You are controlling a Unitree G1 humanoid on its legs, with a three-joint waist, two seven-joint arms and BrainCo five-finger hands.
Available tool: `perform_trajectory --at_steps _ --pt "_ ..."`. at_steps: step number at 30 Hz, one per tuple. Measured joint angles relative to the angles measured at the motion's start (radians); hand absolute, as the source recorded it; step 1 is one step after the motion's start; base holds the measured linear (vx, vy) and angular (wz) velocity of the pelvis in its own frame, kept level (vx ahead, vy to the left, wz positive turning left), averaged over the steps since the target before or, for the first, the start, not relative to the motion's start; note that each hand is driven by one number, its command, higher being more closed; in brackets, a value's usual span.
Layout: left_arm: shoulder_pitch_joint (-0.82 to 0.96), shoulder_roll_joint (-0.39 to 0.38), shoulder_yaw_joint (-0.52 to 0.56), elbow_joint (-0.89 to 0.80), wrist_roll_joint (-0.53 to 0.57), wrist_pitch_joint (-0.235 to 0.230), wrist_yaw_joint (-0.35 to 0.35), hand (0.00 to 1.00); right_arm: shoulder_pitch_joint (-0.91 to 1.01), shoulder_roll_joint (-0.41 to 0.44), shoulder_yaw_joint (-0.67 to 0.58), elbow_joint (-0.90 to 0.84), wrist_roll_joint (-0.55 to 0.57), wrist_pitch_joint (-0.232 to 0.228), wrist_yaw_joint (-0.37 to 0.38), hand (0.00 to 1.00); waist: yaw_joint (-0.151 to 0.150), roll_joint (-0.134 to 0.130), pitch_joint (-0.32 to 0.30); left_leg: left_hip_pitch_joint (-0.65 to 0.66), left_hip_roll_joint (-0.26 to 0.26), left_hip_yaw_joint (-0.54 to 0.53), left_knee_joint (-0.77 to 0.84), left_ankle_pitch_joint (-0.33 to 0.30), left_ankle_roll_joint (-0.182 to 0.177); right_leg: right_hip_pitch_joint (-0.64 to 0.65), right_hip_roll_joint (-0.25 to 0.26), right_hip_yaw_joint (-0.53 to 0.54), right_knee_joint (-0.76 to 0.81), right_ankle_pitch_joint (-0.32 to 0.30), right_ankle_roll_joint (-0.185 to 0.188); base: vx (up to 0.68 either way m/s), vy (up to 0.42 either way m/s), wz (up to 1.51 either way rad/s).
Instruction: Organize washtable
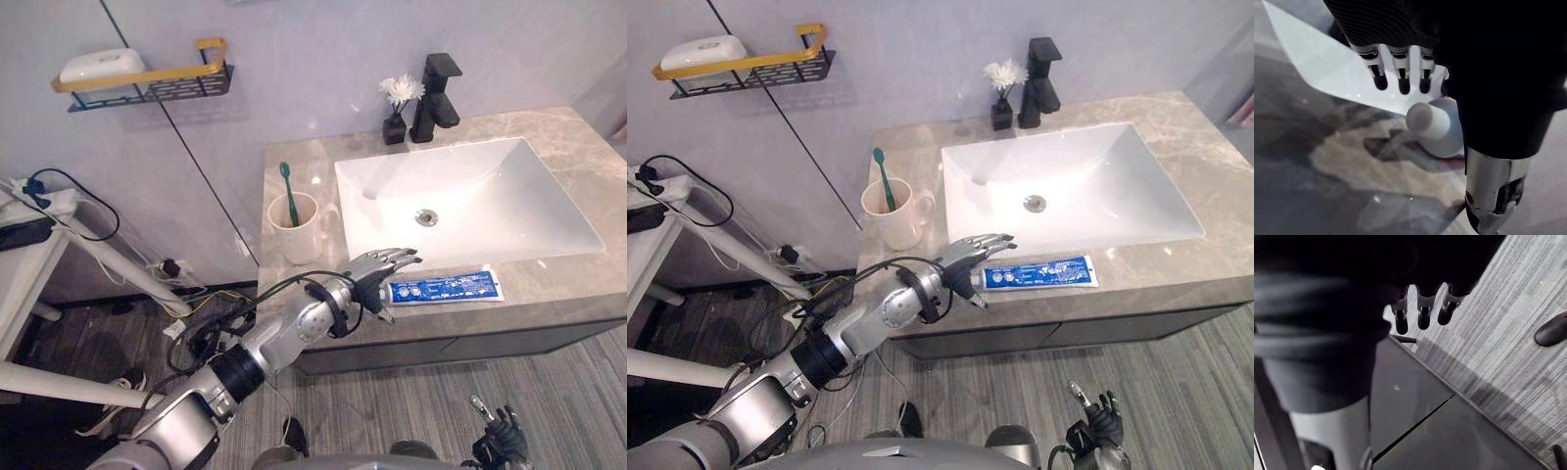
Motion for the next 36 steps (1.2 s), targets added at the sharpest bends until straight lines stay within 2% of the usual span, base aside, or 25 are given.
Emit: perform_trajectory --at_steps 27,31,36 --pt "0.049 -0.039 -0.013 0.009 0.004 -0.003 -0.002 0.00 0.007 0.002 0.018 -0.021 0.000 -0.001 -0.018 0.00 -0.001 0.002 0.001 0.000 0.000 0.004 0.000 -0.001 0.000 -0.003 -0.002 0.005 -0.001 0.000 0.000 0.00 0.000 0.00" --pt "0.049 -0.039 -0.011 0.007 0.003 -0.002 0.011 0.00 0.007 0.002 0.019 -0.022 0.000 -0.014 -0.018 0.00 -0.001 0.003 0.001 0.000 -0.001 0.004 0.000 -0.001 0.000 -0.003 -0.002 0.004 -0.001 0.000 0.000 0.00 0.000 0.00" --pt "0.048 -0.032 0.006 -0.058 0.001 0.007 0.016 0.00 0.015 0.002 0.019 -0.022 0.000 -0.017 -0.017 0.00 0.002 0.009 0.002 0.000 -0.002 -0.002 0.001 -0.001 0.000 0.001 -0.003 -0.001 -0.001 0.000 0.001 0.00 0.000 0.03"
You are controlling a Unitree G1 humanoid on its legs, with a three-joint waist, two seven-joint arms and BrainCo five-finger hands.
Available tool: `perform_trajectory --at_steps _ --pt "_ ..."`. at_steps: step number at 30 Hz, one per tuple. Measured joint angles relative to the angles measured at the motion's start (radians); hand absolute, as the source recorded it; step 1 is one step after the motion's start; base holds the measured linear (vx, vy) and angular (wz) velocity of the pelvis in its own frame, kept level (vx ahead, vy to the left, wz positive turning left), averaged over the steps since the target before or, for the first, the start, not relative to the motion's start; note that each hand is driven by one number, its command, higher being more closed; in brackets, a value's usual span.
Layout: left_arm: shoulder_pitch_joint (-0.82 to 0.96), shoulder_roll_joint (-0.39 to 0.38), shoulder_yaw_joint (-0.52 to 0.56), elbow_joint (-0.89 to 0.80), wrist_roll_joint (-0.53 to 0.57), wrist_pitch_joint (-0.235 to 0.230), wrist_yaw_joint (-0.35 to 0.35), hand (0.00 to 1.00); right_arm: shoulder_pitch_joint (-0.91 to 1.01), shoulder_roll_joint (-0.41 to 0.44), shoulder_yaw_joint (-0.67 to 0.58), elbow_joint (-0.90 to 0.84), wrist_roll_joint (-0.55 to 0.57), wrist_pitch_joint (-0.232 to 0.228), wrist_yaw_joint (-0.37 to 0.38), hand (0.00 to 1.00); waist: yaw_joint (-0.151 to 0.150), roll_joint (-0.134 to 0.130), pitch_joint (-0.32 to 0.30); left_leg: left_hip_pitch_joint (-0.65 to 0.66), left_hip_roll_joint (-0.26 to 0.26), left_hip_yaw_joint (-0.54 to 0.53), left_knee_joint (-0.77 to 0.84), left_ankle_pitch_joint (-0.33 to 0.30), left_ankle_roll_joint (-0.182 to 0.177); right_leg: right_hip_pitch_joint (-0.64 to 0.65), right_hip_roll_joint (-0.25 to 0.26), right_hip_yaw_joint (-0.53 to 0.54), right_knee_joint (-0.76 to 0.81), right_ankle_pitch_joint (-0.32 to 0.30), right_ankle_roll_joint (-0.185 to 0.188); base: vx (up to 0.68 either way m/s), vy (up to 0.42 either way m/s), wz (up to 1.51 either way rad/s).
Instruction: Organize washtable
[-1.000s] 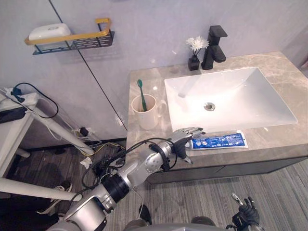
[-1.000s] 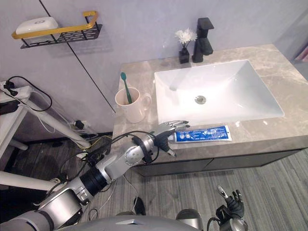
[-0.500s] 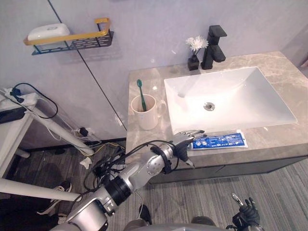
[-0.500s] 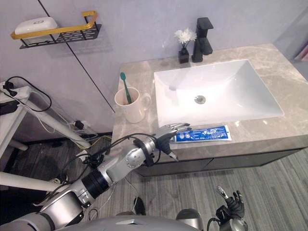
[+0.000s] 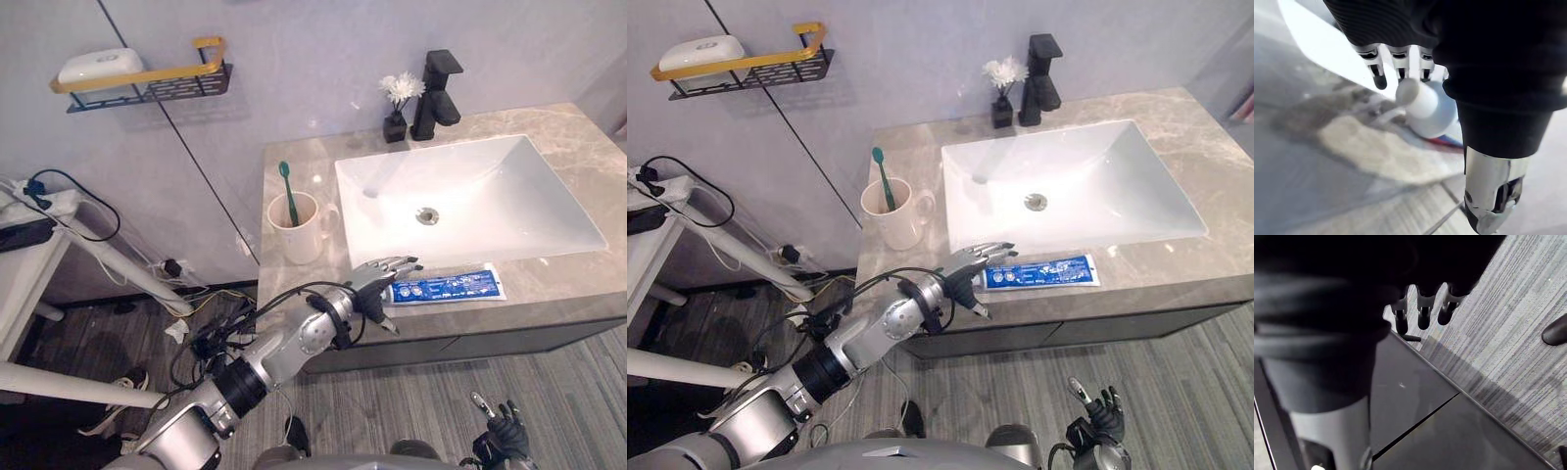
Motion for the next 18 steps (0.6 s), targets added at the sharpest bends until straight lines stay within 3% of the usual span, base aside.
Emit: perform_trajectory --at_steps 18 --pt "0.005 0.049 0.061 -0.212 -0.030 -0.004 -0.026 0.00 0.038 0.001 0.024 -0.157 -0.001 -0.001 0.004 0.00 0.003 0.024 0.006 -0.020 -0.001 -0.043 0.024 0.000 0.001 0.017 0.001 -0.042 0.000 -0.002 0.001 0.00 -0.004 0.07"
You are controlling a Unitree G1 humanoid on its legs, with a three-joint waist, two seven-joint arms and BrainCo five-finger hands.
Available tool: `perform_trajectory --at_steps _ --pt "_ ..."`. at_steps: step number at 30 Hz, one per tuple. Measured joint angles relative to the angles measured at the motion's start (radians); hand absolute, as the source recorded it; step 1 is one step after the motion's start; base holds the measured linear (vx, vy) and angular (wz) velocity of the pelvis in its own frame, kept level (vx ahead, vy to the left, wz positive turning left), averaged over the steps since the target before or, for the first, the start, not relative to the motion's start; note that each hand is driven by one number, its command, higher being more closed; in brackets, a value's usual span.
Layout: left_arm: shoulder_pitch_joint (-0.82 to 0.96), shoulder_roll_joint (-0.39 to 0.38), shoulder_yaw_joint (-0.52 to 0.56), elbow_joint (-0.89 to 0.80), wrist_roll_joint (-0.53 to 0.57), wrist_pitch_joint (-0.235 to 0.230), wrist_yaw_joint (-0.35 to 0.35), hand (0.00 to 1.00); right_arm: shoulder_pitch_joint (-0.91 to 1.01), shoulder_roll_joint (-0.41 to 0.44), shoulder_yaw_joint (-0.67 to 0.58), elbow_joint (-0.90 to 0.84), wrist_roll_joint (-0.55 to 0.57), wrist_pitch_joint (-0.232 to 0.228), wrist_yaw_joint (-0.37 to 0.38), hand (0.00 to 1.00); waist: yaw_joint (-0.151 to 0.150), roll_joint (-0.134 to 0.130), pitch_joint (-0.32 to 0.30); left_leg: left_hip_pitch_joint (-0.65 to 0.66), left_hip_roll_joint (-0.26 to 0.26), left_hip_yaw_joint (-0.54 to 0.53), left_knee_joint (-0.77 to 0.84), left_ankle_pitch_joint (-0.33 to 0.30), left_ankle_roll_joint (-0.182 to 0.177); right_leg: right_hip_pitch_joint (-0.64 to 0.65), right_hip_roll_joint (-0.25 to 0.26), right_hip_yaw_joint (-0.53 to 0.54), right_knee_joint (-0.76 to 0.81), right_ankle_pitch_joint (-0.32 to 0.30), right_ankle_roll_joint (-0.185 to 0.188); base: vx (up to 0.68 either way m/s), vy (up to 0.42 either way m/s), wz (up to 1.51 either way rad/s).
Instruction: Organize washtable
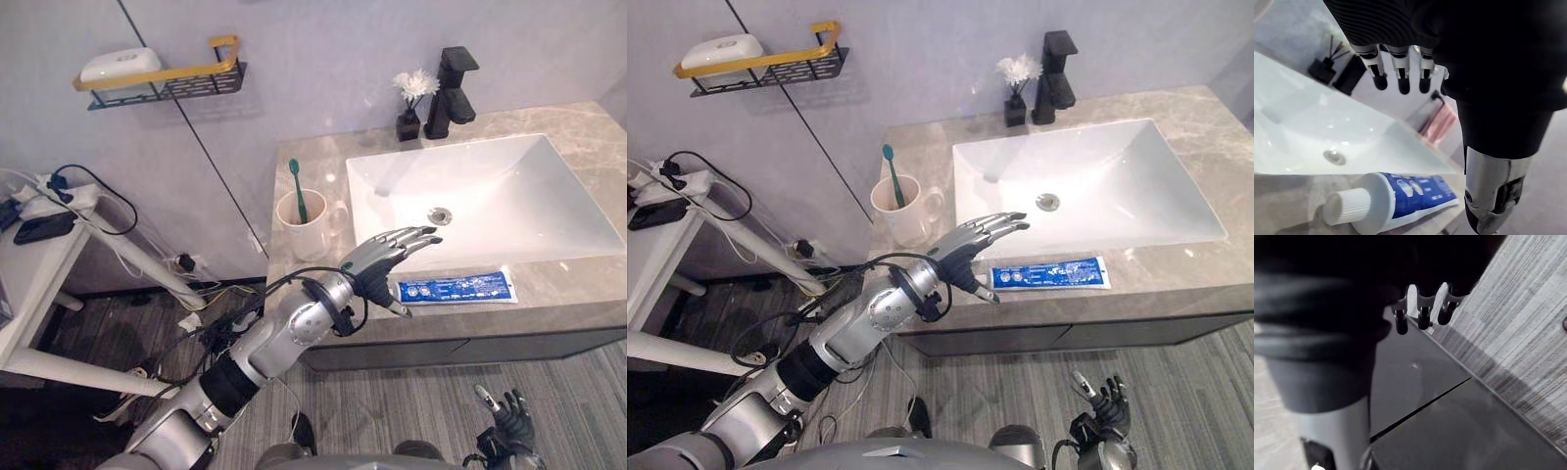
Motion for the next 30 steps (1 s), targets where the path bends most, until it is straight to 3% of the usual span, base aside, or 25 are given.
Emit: perform_trajectory --at_steps 18,30 --pt "0.030 0.074 -0.009 0.004 -0.030 0.004 -0.059 0.00 0.015 0.001 0.019 -0.032 0.000 0.002 0.003 0.00 -0.003 0.020 -0.011 0.003 0.001 -0.001 0.009 0.000 0.000 0.004 -0.001 0.000 0.004 -0.001 -0.001 0.00 0.000 0.00" --pt "-0.015 0.066 -0.039 0.073 -0.028 0.005 -0.063 0.00 0.025 -0.001 0.041 -0.033 0.000 0.002 0.005 0.00 -0.005 0.027 -0.011 0.002 0.000 -0.001 0.009 0.000 0.000 0.001 -0.003 0.001 0.004 -0.005 -0.002 0.00 0.000 0.00"
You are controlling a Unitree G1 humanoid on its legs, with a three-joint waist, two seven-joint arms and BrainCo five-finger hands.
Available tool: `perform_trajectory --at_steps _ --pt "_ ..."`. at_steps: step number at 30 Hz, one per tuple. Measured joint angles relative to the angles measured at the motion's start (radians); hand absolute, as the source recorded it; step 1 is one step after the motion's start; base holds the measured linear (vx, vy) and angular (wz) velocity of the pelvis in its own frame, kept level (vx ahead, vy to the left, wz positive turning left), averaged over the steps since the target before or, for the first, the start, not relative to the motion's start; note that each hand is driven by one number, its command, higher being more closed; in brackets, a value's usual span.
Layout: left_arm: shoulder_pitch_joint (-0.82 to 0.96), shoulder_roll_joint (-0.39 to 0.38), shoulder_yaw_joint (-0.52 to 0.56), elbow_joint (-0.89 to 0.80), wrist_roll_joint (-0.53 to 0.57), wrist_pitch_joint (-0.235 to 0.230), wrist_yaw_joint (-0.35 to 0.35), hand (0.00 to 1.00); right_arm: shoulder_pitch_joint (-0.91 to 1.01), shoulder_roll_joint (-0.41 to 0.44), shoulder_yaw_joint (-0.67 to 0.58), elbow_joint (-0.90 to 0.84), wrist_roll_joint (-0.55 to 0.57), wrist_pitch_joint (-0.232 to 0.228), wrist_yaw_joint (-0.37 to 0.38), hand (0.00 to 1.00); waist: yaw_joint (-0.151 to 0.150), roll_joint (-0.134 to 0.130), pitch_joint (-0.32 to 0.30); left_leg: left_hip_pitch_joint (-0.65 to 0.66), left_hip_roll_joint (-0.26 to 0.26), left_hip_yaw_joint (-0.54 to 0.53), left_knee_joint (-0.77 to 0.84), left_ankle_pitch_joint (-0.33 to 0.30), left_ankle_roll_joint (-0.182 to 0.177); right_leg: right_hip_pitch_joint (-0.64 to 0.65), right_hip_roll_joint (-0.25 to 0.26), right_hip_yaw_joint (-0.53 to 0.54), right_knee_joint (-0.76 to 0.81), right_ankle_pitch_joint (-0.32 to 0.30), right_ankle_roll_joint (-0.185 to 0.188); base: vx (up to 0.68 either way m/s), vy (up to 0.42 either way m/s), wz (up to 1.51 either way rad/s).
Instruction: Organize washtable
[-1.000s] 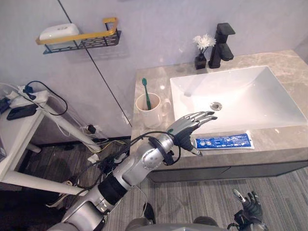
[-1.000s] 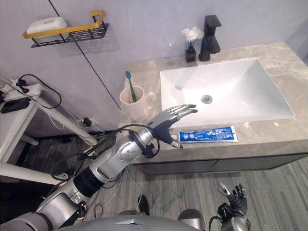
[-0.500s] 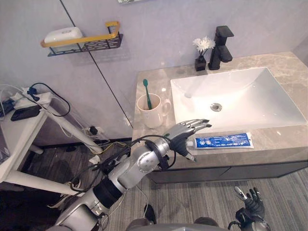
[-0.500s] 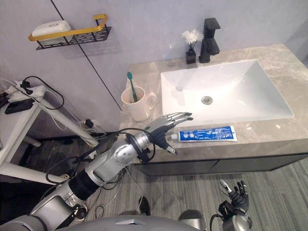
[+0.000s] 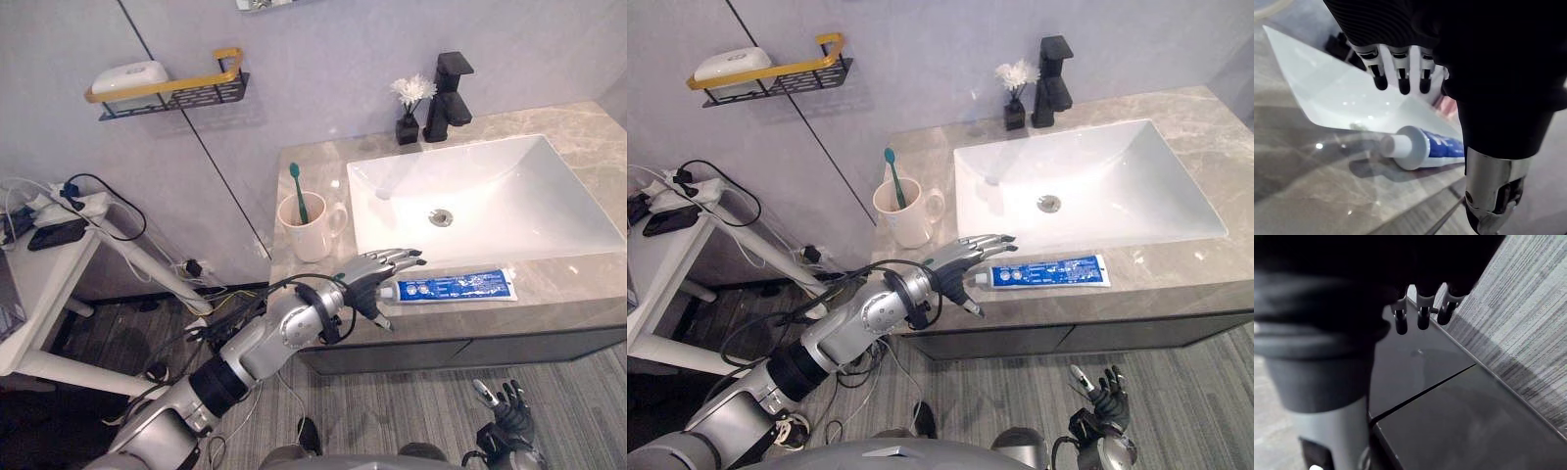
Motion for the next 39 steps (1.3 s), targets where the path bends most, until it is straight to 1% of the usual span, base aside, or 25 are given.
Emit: perform_trajectory --at_steps 4,5,9,14,16,21,25,26,30,33,39 --pt "-0.012 -0.020 -0.054 0.060 0.003 0.001 0.000 0.00 0.004 -0.001 0.000 -0.006 0.000 0.000 0.000 0.00 -0.002 0.010 0.008 -0.001 0.000 0.002 -0.001 0.000 0.000 -0.003 -0.001 0.002 0.000 0.000 0.000 0.00 0.000 0.00" --pt "-0.013 -0.038 -0.070 0.083 0.011 0.002 0.000 0.00 0.006 -0.001 0.000 -0.006 0.000 0.000 -0.001 0.00 -0.002 0.014 0.011 -0.002 0.000 0.002 -0.001 0.000 0.000 -0.004 -0.001 0.002 0.000 0.000 0.000 0.00 0.000 0.00" --pt "-0.041 -0.086 -0.079 0.130 0.024 0.002 0.005 0.00 0.012 -0.003 0.001 -0.006 0.000 0.000 -0.002 0.00 -0.002 0.016 0.013 -0.002 0.000 0.003 -0.001 0.000 0.000 -0.004 -0.001 0.002 0.000 -0.001 0.000 0.00 0.000 0.00" --pt "-0.049 -0.104 -0.087 0.141 0.044 0.003 0.017 0.00 0.020 -0.002 0.001 -0.006 0.000 0.000 -0.003 0.00 -0.011 0.019 0.015 -0.002 -0.001 0.005 -0.002 0.000 0.000 -0.006 -0.002 0.004 -0.002 -0.003 0.001 0.00 0.000 0.00" --pt "-0.070 -0.120 -0.106 0.173 0.046 0.006 0.029 0.00 0.023 -0.002 0.001 -0.007 0.000 0.000 -0.005 0.00 -0.013 0.022 0.017 -0.002 0.000 0.004 -0.002 0.000 0.000 -0.006 -0.002 0.004 -0.002 -0.004 0.001 0.00 0.000 0.00" --pt "-0.087 -0.123 -0.106 0.176 0.050 0.007 0.034 0.00 0.025 -0.003 0.002 -0.007 0.000 0.000 -0.008 0.00 -0.023 0.036 0.027 -0.002 -0.001 0.005 -0.003 0.000 0.000 -0.006 -0.003 0.004 -0.003 -0.004 0.002 0.00 0.000 0.00" --pt "-0.087 -0.131 -0.107 0.186 0.051 0.007 0.039 0.00 0.027 -0.004 0.002 -0.007 0.000 0.000 -0.009 0.00 -0.025 0.036 0.027 -0.002 -0.001 0.005 -0.002 0.000 0.000 -0.006 -0.003 0.005 -0.004 -0.005 0.002 0.00 0.000 0.00" --pt "-0.088 -0.141 -0.107 0.191 0.056 0.007 0.041 1.00 0.027 -0.003 0.003 -0.007 0.000 0.000 -0.010 0.00 -0.025 0.036 0.027 -0.002 -0.001 0.005 -0.002 0.000 0.000 -0.006 -0.003 0.005 -0.005 -0.005 0.002 0.00 0.000 0.00" --pt "-0.099 -0.160 -0.108 0.207 0.058 0.009 0.048 1.00 0.027 -0.003 0.005 -0.010 0.000 -0.001 -0.011 0.00 -0.025 0.036 0.029 -0.003 -0.002 0.005 -0.003 0.000 0.000 -0.006 -0.003 0.005 -0.005 -0.005 0.001 0.00 0.000 0.00" --pt "-0.134 -0.165 -0.109 0.220 0.060 0.018 0.068 1.00 0.033 -0.002 0.006 -0.031 0.000 -0.001 -0.012 0.00 -0.026 0.035 0.031 -0.003 -0.002 0.005 -0.003 0.000 0.000 -0.006 -0.004 0.004 -0.006 -0.007 0.002 0.00 0.000 0.00" --pt "-0.145 -0.185 -0.110 0.229 0.061 0.018 0.089 1.00 0.037 -0.004 0.015 -0.039 0.000 -0.002 -0.013 0.00 -0.025 0.033 0.036 -0.008 -0.003 0.002 -0.002 0.000 0.000 -0.006 -0.004 0.000 -0.012 -0.007 0.002 0.00 -0.002 0.02"
